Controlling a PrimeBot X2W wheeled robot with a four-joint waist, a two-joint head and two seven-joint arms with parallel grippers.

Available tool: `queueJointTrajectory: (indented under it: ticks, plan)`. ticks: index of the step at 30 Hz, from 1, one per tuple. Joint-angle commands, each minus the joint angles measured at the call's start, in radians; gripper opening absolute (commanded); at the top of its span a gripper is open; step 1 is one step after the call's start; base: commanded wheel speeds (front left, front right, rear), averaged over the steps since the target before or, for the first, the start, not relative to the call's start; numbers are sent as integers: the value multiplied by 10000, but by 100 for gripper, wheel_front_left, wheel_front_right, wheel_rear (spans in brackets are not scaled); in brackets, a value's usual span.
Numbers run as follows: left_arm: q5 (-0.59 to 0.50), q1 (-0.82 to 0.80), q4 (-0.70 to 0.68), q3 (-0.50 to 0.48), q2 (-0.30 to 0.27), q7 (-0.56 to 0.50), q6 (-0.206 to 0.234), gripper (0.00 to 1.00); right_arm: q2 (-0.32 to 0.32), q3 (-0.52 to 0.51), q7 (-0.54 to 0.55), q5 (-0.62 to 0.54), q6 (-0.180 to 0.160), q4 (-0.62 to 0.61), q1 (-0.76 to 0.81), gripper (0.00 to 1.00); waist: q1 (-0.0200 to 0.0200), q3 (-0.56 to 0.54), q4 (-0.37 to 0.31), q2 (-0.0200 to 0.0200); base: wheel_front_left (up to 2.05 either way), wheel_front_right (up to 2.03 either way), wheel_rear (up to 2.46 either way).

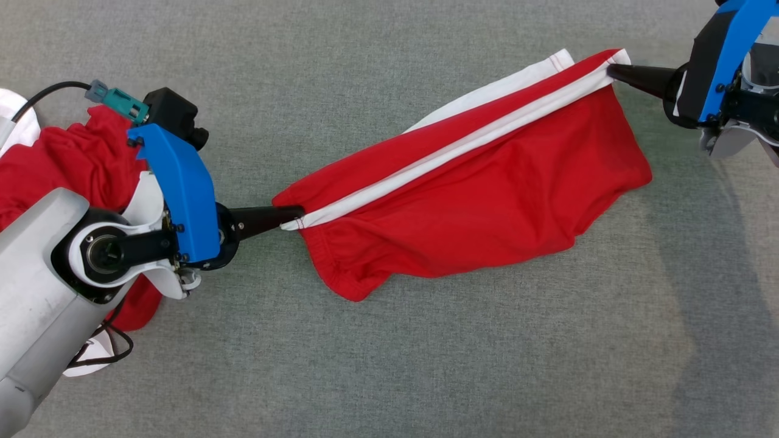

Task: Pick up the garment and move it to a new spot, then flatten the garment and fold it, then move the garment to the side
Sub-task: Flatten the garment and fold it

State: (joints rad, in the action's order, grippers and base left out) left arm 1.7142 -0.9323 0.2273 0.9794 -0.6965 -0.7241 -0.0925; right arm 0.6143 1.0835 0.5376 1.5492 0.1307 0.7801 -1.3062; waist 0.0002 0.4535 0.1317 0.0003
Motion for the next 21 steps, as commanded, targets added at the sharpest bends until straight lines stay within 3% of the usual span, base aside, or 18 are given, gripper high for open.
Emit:
queueJointTrajectory:
  ticks: [1,3,4,5,6,14,21]
  plan:
    - [-70,-135,79,-42,24,44,-41,0,-20,10,7,-33,1,71,-143,0,-2,46,43,-3,0,0,0]
    - [-171,-188,205,-23,83,101,-77,0,-118,18,-5,-51,1,192,-180,0,-2,77,55,-3,0,0,0]
    - [-232,-195,266,7,112,115,-106,5,-162,28,-18,-56,1,245,-163,38,-2,80,51,-3,0,0,0]
    - [-290,-191,318,33,135,129,-118,39,-206,28,-58,-57,1,307,-140,100,-2,73,41,-3,0,0,0]
    - [-336,-180,360,66,156,107,-150,99,-259,25,-99,-48,1,349,-98,100,-2,56,28,-3,0,0,0]
    - [-694,-99,400,-45,-67,481,-284,100,-305,-186,-1774,-298,1,-353,517,100,-2,-602,-156,-3,0,0,0]
    - [-2762,280,-137,-85,-503,2857,-376,100,-15,-12,-4806,-1228,3,-1055,1595,100,-2,-1486,-253,-3,0,0,0]
